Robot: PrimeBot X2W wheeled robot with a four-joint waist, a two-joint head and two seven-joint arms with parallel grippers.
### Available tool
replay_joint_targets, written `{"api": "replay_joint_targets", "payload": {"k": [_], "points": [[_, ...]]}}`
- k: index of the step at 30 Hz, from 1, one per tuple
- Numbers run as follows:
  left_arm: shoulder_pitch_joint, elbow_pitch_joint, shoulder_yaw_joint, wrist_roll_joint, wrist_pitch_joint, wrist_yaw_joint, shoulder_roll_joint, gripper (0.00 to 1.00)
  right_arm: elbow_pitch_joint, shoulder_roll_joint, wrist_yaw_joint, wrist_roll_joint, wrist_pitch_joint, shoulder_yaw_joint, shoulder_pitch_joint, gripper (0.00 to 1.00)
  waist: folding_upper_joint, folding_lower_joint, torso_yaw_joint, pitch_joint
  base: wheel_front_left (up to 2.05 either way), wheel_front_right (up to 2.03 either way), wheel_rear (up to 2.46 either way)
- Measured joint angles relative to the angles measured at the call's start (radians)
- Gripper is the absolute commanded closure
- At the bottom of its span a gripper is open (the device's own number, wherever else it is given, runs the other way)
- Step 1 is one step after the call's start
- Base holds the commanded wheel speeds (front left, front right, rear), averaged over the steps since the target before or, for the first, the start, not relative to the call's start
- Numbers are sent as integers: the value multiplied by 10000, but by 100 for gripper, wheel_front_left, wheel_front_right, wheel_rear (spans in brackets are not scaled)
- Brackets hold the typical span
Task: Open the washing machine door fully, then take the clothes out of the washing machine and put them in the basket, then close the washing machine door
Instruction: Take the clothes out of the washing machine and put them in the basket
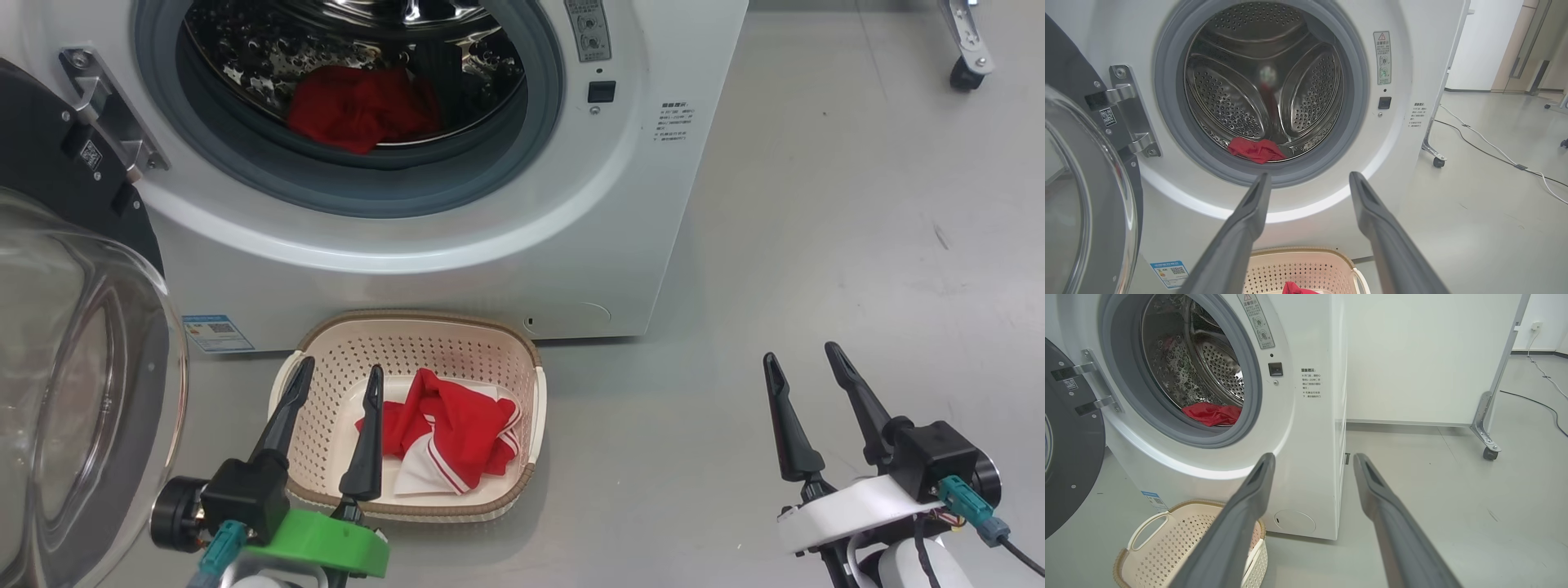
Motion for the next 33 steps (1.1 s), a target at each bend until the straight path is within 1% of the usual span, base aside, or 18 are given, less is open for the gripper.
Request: {"api": "replay_joint_targets", "payload": {"k": [2,10,21,33], "points": [[110,-136,-12,2,0,82,6,0,-38,6,-2,-2,0,2,125,0,0,0,0,-47,0,0,0],[376,-407,-54,29,54,140,21,0,-157,44,-75,-10,0,17,271,0,0,0,40,-123,0,0,0],[563,-629,-56,29,280,245,58,0,-253,67,-86,-10,0,127,291,0,0,0,25,-151,0,0,0],[443,-623,-54,27,662,305,65,0,-604,81,-84,-13,0,426,273,0,0,0,-286,300,0,0,0]]}}
